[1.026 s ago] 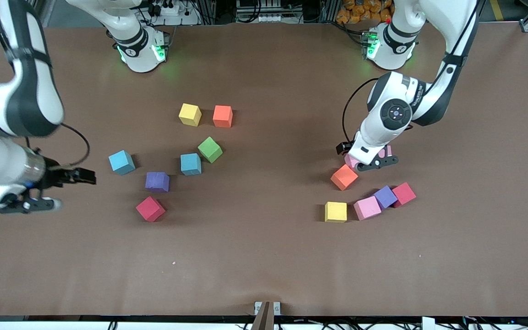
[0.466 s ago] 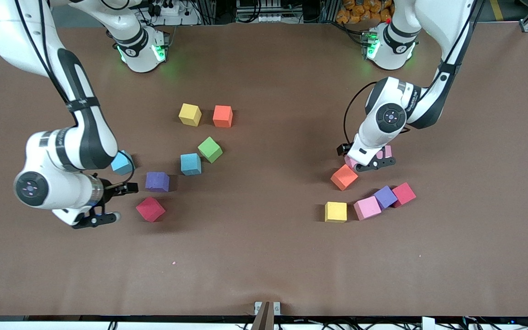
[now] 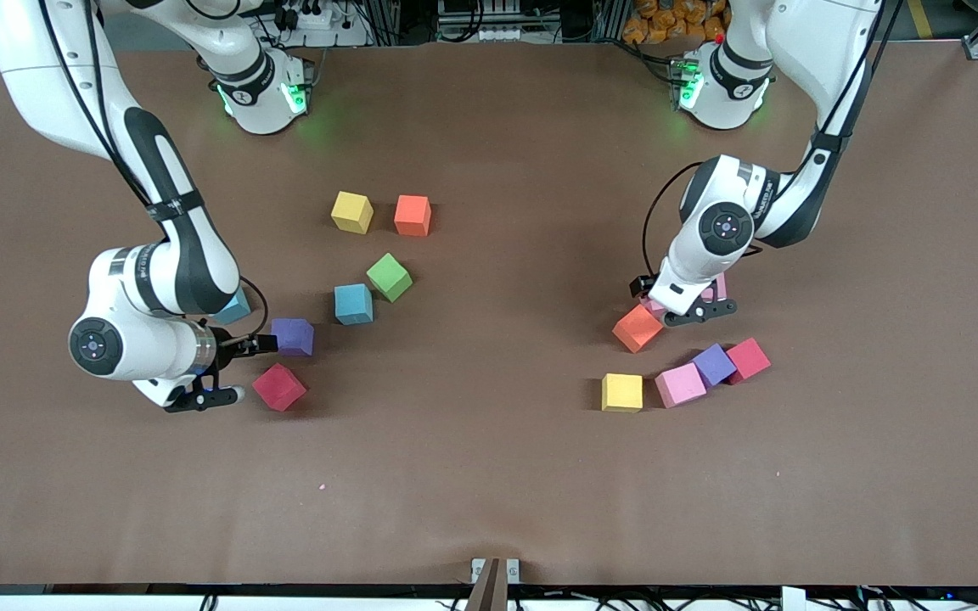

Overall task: Form number 2 with 11 blocks
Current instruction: 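Grasp the light pink cube with the left gripper while the right gripper grasps purple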

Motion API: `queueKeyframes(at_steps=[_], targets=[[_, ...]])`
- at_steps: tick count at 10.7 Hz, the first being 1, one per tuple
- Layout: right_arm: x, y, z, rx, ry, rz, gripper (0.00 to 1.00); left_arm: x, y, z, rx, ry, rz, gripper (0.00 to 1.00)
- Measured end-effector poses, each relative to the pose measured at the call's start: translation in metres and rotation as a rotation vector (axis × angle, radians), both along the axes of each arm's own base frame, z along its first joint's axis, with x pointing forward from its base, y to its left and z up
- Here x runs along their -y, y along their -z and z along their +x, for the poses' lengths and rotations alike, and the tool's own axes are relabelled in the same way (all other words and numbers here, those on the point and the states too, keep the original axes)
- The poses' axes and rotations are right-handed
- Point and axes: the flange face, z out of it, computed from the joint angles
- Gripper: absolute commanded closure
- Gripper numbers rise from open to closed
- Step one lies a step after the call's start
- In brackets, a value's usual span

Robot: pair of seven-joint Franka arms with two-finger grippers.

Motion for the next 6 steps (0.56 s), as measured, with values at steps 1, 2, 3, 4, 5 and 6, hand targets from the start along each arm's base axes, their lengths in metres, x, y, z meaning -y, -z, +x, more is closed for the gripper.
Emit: queueKeyframes(at_steps=[1, 2, 3, 4, 5, 6], targets=[[-0.005, 0.000, -0.001, -0.003, 0.035, -0.009, 0.00, -0.003, 0.002, 0.001, 0.000, -0.002, 0.003, 0.17], [-0.015, -0.001, -0.002, -0.004, 0.048, -0.015, 0.00, -0.003, 0.003, 0.002, 0.000, -0.002, 0.005, 0.53], [-0.026, -0.001, -0.003, -0.004, 0.046, -0.019, 0.00, -0.003, 0.003, 0.002, 0.001, -0.001, 0.005, 0.71], [-0.033, 0.001, -0.005, 0.000, 0.046, -0.021, 0.00, -0.003, 0.003, 0.003, 0.004, 0.000, 0.004, 0.82], [-0.035, 0.006, -0.008, 0.013, 0.045, -0.021, 0.00, -0.001, 0.001, 0.004, 0.007, 0.002, 0.003, 0.83], [-0.038, 0.013, -0.013, 0.023, 0.042, -0.022, 0.00, 0.002, 0.001, 0.003, 0.008, 0.009, 0.003, 0.87]])
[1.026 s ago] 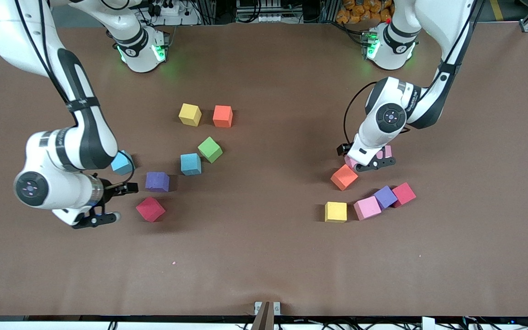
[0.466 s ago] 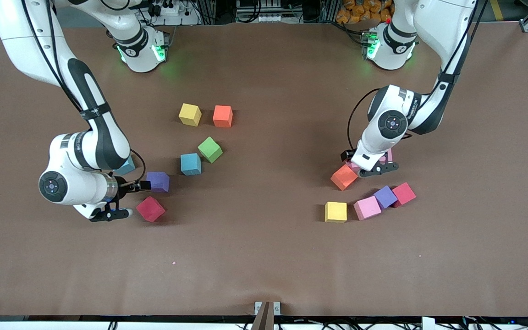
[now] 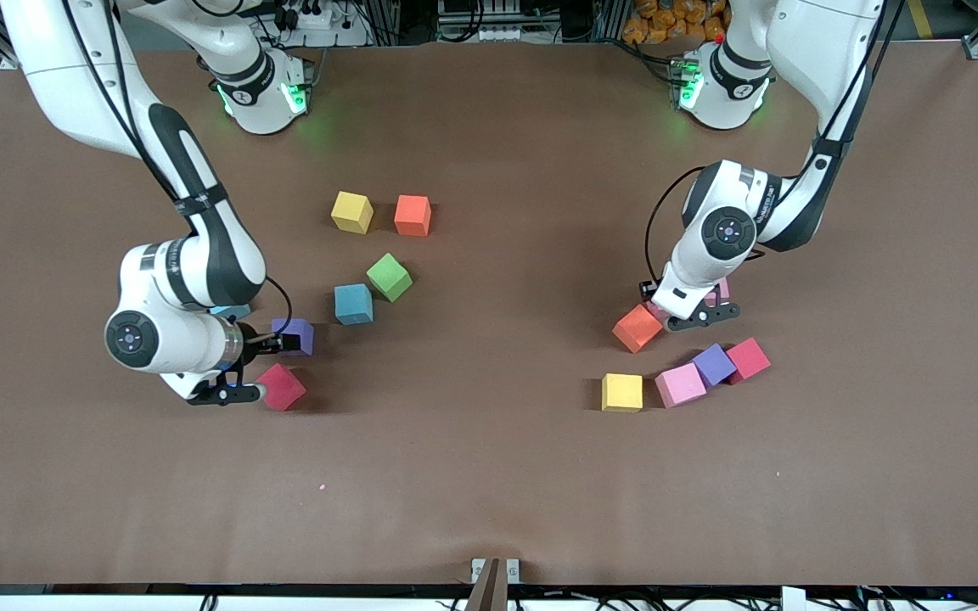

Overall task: Form number 2 with 11 blocks
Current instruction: 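Grasp the light pink cube with the left gripper while the right gripper grasps purple, then carry the light pink cube to the table centre and release it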

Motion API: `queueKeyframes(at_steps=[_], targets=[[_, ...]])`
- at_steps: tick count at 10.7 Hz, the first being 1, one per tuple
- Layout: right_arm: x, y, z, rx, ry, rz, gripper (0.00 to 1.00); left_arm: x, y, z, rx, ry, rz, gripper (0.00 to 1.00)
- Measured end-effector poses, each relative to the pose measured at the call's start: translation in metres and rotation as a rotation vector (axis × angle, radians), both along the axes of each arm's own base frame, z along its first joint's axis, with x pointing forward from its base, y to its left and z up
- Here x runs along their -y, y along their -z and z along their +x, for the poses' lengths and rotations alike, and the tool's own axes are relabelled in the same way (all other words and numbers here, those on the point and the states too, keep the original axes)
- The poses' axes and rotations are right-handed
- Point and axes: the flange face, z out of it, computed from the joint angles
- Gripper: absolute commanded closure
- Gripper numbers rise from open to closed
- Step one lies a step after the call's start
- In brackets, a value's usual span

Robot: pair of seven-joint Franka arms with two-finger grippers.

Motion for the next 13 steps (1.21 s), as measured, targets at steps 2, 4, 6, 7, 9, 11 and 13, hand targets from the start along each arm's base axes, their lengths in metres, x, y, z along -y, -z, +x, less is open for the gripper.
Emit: queueKeyframes(at_steps=[2, 4, 6, 7, 9, 11, 13], targets=[[-0.008, 0.011, -0.009, -0.002, -0.006, -0.004, 0.00, 0.017, -0.001, -0.007, 0.001, 0.032, -0.002, 0.87], [-0.009, 0.015, -0.013, -0.011, -0.004, -0.007, 0.00, 0.051, -0.005, -0.023, -0.005, 0.081, -0.012, 0.87], [-0.009, 0.017, -0.015, -0.016, -0.003, -0.008, 0.00, 0.109, -0.013, -0.058, -0.011, 0.085, -0.034, 0.86], [-0.008, 0.020, -0.017, -0.024, -0.003, -0.010, 0.00, 0.140, -0.017, -0.080, -0.013, 0.105, -0.043, 0.86], [-0.008, 0.027, -0.023, -0.041, -0.004, -0.013, 0.00, 0.185, -0.022, -0.118, -0.019, 0.182, -0.059, 0.86], [-0.007, 0.030, -0.025, -0.042, -0.004, -0.013, 0.00, 0.218, -0.026, -0.151, -0.023, 0.261, -0.073, 0.86], [-0.007, 0.034, -0.026, -0.039, -0.003, -0.014, 0.48, 0.243, -0.026, -0.181, -0.028, 0.320, -0.073, 0.86]])
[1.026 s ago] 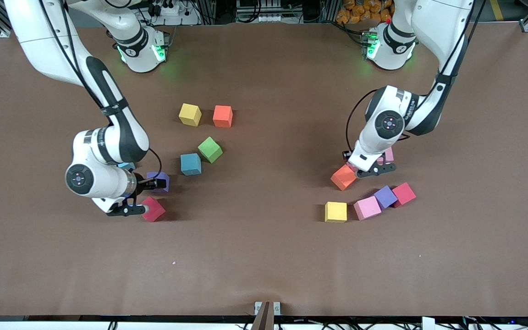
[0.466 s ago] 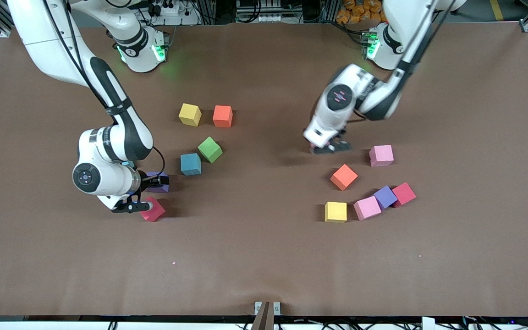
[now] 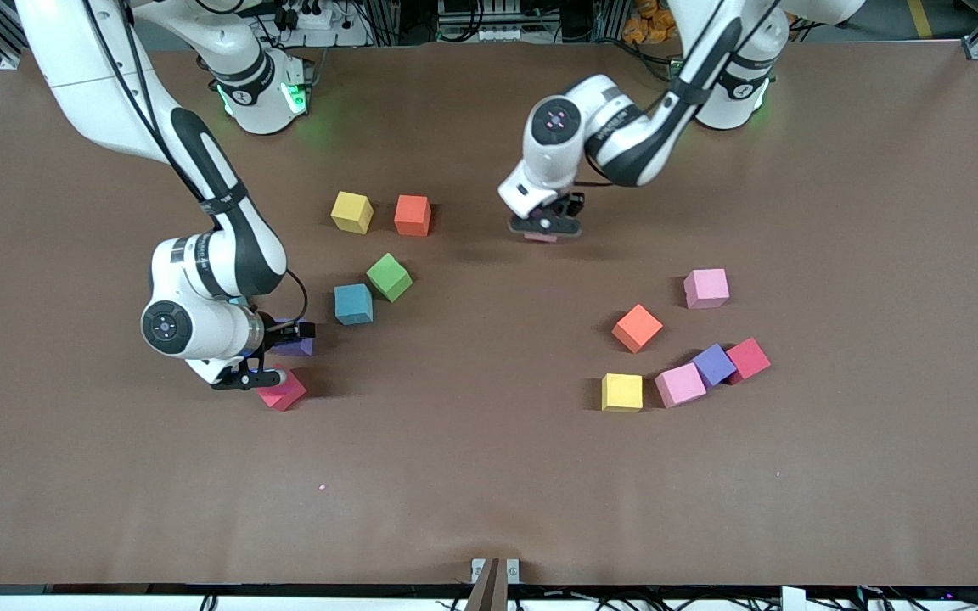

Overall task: Form number 2 with 11 blocks
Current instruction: 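Carry the light pink cube to the table centre and release it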

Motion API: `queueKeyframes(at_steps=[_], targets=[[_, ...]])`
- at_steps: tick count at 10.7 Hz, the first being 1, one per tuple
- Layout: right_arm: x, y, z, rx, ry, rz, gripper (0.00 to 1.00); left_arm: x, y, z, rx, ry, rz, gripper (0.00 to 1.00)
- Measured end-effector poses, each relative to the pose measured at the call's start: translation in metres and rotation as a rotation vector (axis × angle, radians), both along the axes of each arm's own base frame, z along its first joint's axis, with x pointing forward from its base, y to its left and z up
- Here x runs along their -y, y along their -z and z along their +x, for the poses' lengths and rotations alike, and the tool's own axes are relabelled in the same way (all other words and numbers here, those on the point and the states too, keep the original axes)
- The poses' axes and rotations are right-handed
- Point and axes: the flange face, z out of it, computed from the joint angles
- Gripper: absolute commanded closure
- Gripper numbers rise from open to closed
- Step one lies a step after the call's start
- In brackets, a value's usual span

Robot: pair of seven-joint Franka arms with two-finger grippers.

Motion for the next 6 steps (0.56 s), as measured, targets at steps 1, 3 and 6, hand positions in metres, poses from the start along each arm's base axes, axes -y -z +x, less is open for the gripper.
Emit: queueKeyframes(at_steps=[1, 3, 6], targets=[[0.000, 0.002, 0.000, -0.001, 0.000, 0.000, 0.63, 0.013, 0.001, -0.015, -0.002, -0.003, 0.003, 0.86], [0.001, 0.001, 0.000, 0.002, 0.001, -0.001, 0.68, 0.042, 0.004, -0.044, -0.003, -0.035, 0.006, 0.86], [0.000, -0.007, 0.004, 0.015, -0.003, 0.003, 0.68, 0.072, 0.016, -0.071, -0.030, -0.039, 0.005, 0.85]])
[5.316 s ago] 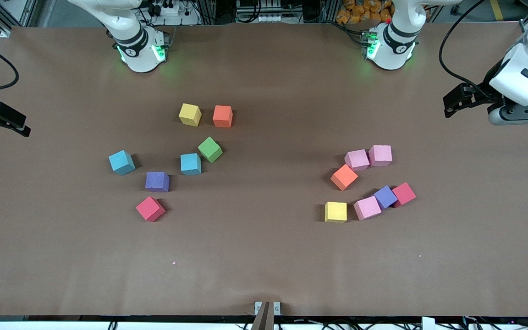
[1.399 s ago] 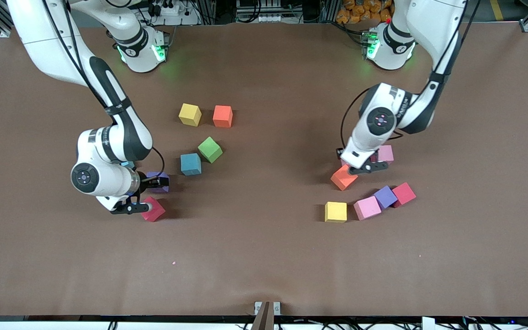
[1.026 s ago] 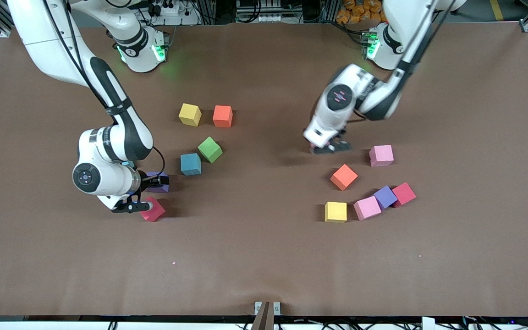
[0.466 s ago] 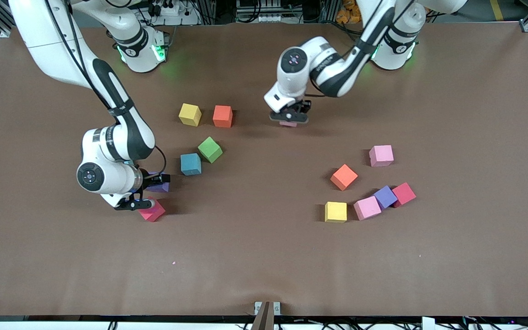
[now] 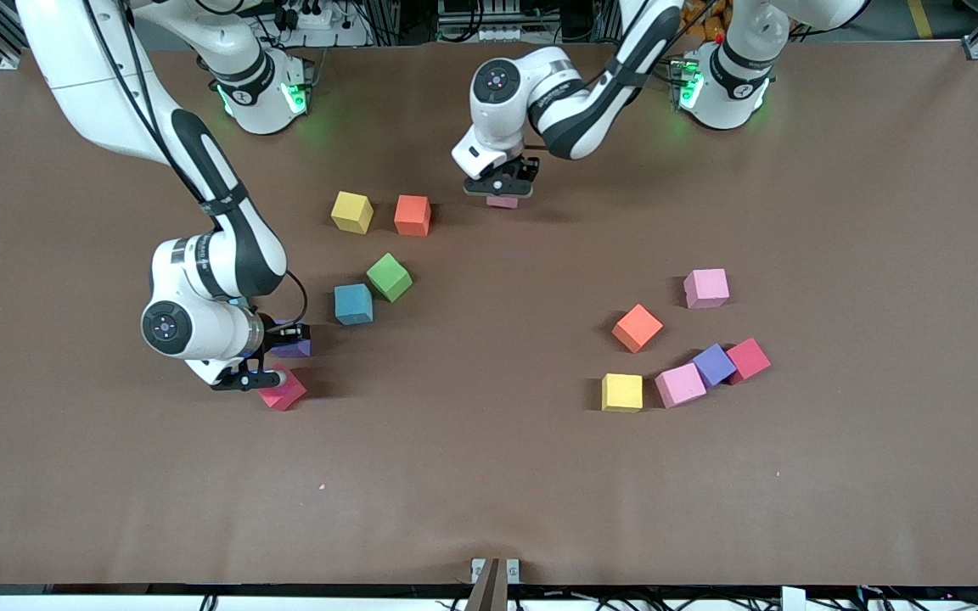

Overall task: Form number 2 with 11 blocks
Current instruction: 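Carry the light pink cube to the table centre and release it, then lift the purple cube with the right gripper while the left gripper reaches pink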

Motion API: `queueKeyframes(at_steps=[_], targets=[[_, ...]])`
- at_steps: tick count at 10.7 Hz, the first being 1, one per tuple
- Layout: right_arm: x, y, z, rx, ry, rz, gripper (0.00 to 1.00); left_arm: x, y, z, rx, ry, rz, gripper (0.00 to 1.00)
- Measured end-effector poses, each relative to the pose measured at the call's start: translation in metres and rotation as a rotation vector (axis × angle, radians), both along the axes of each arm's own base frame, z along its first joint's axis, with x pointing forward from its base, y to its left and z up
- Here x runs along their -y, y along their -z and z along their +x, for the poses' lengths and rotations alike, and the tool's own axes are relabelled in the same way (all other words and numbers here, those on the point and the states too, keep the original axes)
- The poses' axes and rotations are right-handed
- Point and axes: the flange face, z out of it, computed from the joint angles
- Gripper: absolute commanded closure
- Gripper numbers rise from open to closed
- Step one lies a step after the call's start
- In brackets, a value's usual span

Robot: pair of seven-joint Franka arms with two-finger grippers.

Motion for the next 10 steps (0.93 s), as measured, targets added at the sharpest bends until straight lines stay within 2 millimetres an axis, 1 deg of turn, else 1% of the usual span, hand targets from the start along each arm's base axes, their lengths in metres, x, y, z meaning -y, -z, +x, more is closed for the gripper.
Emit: queueKeyframes(at_steps=[1, 2, 4, 5, 7, 8, 9, 10], targets=[[-0.001, -0.009, 0.002, 0.002, -0.011, 0.003, 0.68, 0.004, 0.005, -0.004, -0.007, 0.002, 0.003, 0.77], [-0.002, -0.024, 0.004, -0.003, -0.038, 0.010, 0.68, 0.005, 0.008, -0.005, -0.012, 0.002, 0.006, 0.73], [-0.004, -0.056, 0.008, -0.021, -0.109, 0.028, 0.67, 0.004, 0.012, -0.004, -0.017, -0.006, 0.012, 0.72], [-0.005, -0.067, 0.011, -0.027, -0.137, 0.036, 0.66, 0.003, 0.012, -0.003, -0.017, -0.027, 0.016, 0.72], [-0.009, -0.076, 0.012, -0.034, -0.172, 0.046, 0.65, 0.002, 0.013, -0.003, -0.021, -0.071, 0.035, 0.71], [-0.016, -0.079, 0.012, -0.031, -0.191, 0.050, 0.65, 0.002, 0.013, -0.004, -0.024, -0.076, 0.044, 0.66], [-0.025, -0.081, 0.010, -0.027, -0.213, 0.052, 0.65, 0.001, 0.013, -0.003, -0.026, -0.077, 0.049, 0.22], [-0.034, -0.084, 0.008, -0.022, -0.237, 0.055, 0.64, 0.001, 0.013, -0.002, -0.026, -0.079, 0.051, 0.00]])
